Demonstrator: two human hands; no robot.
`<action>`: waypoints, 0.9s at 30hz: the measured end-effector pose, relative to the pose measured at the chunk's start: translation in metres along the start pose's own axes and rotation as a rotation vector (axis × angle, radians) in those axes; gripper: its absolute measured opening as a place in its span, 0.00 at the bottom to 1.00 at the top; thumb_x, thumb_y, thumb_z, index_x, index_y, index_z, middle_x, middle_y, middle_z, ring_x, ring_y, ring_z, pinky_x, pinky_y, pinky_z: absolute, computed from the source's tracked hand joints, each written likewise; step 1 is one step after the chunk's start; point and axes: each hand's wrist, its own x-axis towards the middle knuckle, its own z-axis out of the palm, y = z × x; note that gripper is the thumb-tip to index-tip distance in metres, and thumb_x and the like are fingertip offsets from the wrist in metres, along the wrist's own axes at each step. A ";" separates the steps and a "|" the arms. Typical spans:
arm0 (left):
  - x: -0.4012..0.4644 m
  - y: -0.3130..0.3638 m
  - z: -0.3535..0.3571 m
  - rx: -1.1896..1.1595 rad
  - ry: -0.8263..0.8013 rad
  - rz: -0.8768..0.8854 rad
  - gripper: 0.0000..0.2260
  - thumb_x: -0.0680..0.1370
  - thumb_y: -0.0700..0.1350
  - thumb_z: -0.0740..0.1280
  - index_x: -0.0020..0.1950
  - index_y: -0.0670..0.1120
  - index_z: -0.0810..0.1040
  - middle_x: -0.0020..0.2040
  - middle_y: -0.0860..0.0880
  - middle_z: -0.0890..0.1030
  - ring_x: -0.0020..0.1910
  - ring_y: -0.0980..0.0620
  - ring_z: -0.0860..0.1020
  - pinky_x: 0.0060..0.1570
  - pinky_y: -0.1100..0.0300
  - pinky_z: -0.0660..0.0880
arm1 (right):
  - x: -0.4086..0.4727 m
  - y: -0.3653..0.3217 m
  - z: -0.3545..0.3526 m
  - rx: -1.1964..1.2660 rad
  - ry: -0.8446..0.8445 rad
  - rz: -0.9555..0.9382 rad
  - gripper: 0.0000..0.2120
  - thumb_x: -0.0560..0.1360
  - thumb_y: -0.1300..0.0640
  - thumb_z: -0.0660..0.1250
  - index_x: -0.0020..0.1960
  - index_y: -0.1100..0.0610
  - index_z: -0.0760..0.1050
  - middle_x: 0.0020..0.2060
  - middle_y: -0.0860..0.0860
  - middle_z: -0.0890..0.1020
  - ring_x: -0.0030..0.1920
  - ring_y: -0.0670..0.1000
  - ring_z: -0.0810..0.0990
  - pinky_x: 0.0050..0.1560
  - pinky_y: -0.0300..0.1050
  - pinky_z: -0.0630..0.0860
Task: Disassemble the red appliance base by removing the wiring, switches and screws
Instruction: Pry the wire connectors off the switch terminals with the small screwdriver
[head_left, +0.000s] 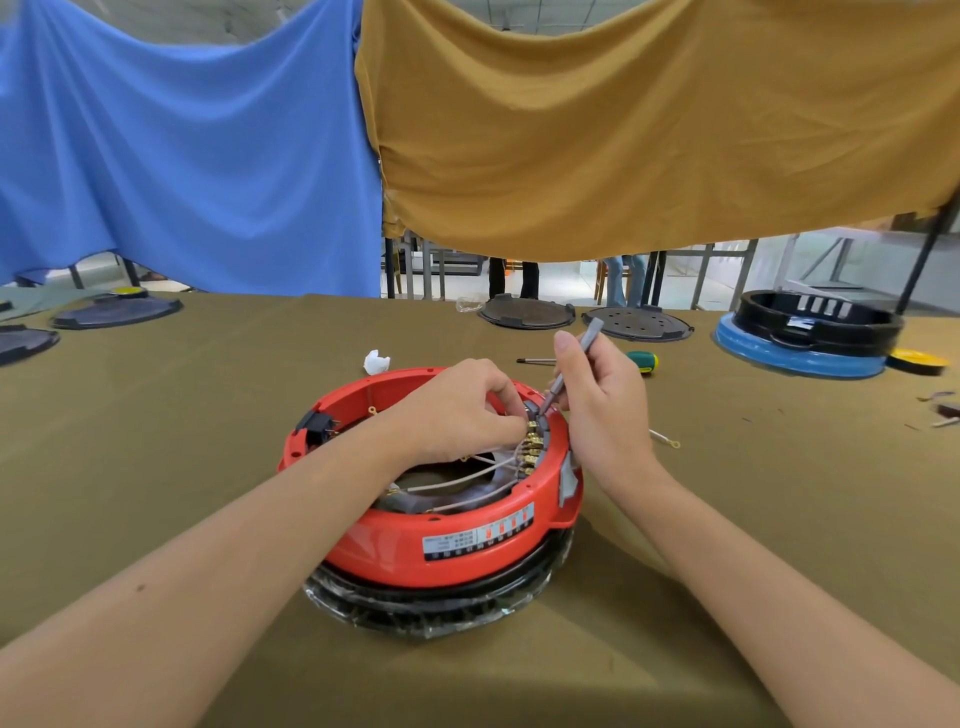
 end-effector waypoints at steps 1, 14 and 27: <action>0.000 0.000 0.000 -0.002 0.001 -0.002 0.03 0.73 0.45 0.70 0.40 0.50 0.81 0.46 0.55 0.80 0.38 0.58 0.80 0.43 0.57 0.80 | 0.001 0.001 0.000 0.022 0.008 0.032 0.19 0.83 0.50 0.60 0.38 0.61 0.69 0.30 0.54 0.71 0.31 0.49 0.70 0.33 0.44 0.69; -0.001 0.002 -0.001 0.012 0.003 -0.006 0.04 0.73 0.46 0.70 0.39 0.51 0.81 0.47 0.58 0.78 0.38 0.60 0.80 0.45 0.57 0.80 | 0.001 0.001 -0.001 0.030 0.010 0.074 0.18 0.83 0.50 0.60 0.38 0.58 0.69 0.29 0.51 0.71 0.30 0.46 0.70 0.32 0.40 0.69; -0.002 0.003 -0.001 0.028 0.013 0.020 0.05 0.73 0.45 0.70 0.37 0.50 0.82 0.45 0.59 0.78 0.38 0.66 0.77 0.42 0.62 0.76 | -0.001 0.001 -0.001 0.000 -0.001 -0.013 0.19 0.83 0.52 0.60 0.37 0.60 0.69 0.30 0.54 0.71 0.31 0.49 0.70 0.32 0.44 0.68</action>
